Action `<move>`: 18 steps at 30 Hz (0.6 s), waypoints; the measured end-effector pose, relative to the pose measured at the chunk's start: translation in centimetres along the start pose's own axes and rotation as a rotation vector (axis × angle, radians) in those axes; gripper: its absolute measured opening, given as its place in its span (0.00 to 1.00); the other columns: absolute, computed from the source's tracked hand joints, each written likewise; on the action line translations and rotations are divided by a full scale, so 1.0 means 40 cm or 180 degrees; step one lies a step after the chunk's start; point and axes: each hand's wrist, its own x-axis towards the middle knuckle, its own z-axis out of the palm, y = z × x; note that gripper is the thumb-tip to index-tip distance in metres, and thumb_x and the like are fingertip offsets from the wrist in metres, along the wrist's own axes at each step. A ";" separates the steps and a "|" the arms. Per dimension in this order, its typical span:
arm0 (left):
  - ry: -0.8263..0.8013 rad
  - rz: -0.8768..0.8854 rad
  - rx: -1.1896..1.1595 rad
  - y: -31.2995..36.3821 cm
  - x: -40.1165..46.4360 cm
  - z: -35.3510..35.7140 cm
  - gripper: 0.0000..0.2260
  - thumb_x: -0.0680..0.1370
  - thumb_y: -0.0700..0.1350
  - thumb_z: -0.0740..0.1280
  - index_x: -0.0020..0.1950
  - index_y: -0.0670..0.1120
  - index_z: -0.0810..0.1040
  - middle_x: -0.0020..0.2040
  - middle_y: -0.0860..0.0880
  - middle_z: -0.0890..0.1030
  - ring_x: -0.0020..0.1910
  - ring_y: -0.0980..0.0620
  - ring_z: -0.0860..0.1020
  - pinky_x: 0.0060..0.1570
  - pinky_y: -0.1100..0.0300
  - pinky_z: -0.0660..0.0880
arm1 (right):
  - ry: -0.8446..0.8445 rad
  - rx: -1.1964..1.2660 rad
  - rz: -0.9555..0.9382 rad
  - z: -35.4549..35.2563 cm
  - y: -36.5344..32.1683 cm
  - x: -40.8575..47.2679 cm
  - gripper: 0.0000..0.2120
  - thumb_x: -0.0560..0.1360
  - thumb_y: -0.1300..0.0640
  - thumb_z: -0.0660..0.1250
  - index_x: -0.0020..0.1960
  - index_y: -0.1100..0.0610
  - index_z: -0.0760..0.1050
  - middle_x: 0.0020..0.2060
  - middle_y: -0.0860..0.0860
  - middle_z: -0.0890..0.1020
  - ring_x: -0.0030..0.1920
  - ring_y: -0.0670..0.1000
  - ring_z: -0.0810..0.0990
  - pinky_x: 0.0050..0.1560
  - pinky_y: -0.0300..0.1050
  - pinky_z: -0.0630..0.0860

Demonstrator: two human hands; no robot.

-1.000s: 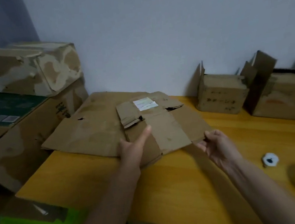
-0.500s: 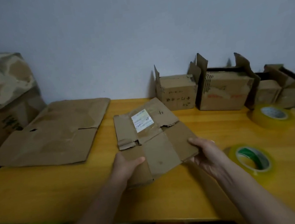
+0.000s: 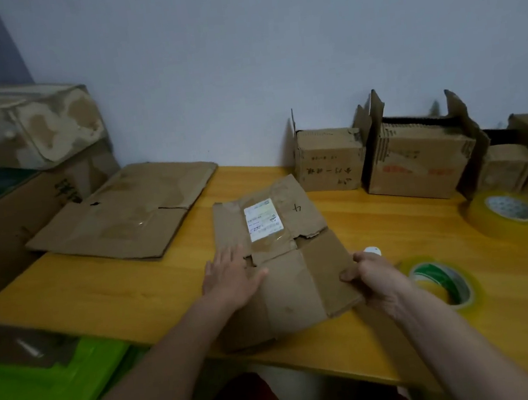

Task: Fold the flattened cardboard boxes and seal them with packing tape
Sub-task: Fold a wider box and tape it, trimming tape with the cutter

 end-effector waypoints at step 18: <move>-0.0160 -0.1778 -0.4503 -0.126 -0.056 -0.057 0.17 0.78 0.44 0.67 0.64 0.38 0.73 0.49 0.42 0.81 0.42 0.49 0.79 0.40 0.57 0.78 | 0.1316 -0.3810 -0.0872 0.151 0.086 0.029 0.23 0.78 0.47 0.60 0.67 0.59 0.63 0.63 0.58 0.67 0.64 0.59 0.66 0.62 0.53 0.69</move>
